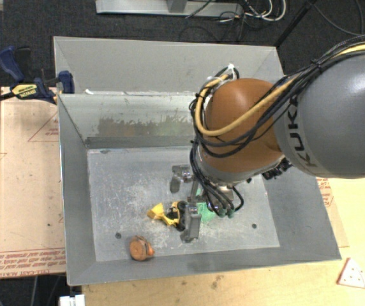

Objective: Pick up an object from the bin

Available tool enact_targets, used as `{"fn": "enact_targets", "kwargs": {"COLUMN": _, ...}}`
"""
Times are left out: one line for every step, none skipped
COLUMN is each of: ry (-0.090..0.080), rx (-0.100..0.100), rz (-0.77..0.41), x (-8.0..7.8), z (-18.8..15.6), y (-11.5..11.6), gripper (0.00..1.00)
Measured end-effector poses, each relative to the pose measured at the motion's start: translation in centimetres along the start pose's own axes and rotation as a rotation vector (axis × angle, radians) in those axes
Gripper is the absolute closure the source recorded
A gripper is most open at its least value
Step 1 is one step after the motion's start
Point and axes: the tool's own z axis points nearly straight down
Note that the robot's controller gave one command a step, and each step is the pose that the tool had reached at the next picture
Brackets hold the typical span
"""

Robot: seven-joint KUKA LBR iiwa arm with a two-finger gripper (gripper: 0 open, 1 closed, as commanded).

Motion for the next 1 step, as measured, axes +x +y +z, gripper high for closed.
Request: {"fn": "enact_targets", "kwargs": {"ry": -0.008, "rx": -0.001, "rz": 0.004, "x": -0.17, "z": -0.43, "y": -0.07, "gripper": 0.00}}
